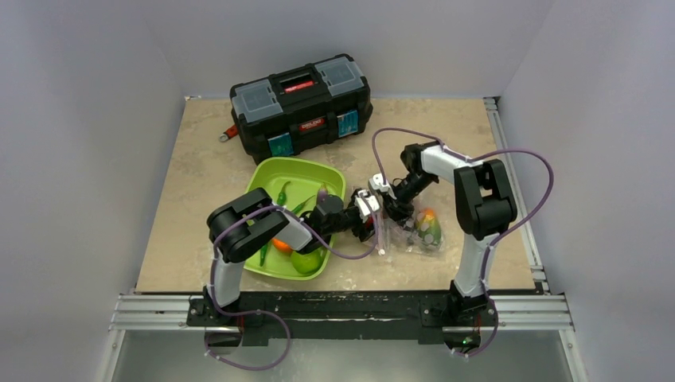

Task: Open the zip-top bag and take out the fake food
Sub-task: Pick up the fake fruit from the zipper food storage bag.

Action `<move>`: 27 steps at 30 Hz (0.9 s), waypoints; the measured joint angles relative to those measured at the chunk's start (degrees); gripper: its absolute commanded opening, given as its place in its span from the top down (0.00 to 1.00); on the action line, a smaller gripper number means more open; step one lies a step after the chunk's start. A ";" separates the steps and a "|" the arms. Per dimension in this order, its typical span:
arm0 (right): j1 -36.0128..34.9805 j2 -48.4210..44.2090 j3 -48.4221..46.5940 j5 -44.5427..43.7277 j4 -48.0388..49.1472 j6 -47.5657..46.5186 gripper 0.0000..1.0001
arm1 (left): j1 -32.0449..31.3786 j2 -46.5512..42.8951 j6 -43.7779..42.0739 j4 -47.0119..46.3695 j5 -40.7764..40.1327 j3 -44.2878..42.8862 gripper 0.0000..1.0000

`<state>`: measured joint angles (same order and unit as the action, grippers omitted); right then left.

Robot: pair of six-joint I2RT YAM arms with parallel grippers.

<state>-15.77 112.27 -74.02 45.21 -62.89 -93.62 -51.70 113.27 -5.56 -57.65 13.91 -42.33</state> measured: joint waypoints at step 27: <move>5.77 -13.42 10.80 -6.58 15.21 14.67 0.64 | 0.70 -17.03 1.95 16.74 4.94 0.87 1.00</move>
<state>-10.00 98.85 -63.22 38.63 -47.68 -78.96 -51.00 96.25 -3.62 -40.91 18.85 -41.45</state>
